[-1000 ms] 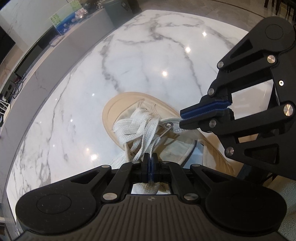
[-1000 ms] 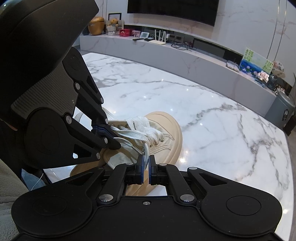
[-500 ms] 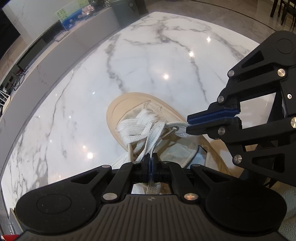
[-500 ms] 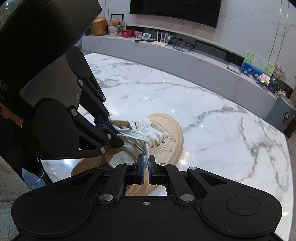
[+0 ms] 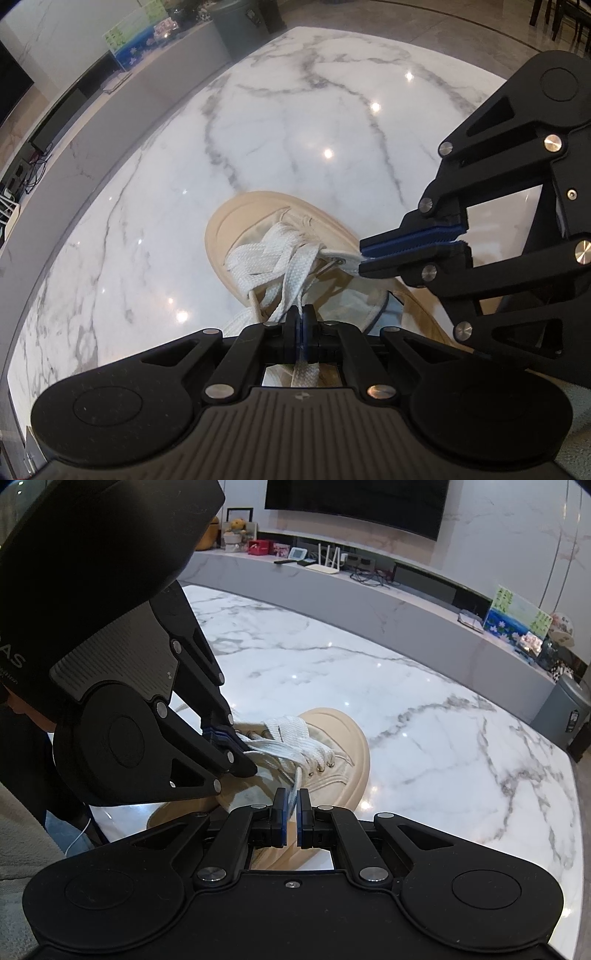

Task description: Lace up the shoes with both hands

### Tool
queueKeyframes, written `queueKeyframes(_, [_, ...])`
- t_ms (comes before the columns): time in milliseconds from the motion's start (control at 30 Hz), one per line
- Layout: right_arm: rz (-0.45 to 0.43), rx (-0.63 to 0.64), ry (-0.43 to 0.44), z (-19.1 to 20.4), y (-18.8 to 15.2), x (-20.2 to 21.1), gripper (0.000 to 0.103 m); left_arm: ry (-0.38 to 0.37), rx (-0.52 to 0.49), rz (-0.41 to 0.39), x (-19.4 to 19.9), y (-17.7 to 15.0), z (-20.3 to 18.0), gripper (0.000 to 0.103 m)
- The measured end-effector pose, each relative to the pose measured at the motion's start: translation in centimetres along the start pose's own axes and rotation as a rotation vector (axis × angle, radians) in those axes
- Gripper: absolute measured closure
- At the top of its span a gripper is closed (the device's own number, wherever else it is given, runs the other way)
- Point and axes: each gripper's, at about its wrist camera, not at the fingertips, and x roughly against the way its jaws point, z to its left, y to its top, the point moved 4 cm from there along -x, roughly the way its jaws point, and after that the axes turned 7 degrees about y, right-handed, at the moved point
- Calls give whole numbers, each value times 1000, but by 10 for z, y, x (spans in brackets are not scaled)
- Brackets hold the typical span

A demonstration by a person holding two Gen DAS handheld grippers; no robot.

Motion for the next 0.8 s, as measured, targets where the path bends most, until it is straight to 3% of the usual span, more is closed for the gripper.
queueKeyframes(300, [7, 22, 8, 3, 0, 4, 100, -3, -86, -43, 3, 4, -11, 101])
queueKeyframes(567, [-6, 82, 23, 0, 4, 19, 100, -33, -103, -69, 0, 11, -13, 101])
queueKeyframes(733, [37, 224, 0, -4, 2, 17, 100, -41, -100, -84, -3, 13, -14, 88])
queueKeyframes(800, [75, 321, -20, -2, -3, 8, 100, -44, -96, -92, -4, 13, -14, 88])
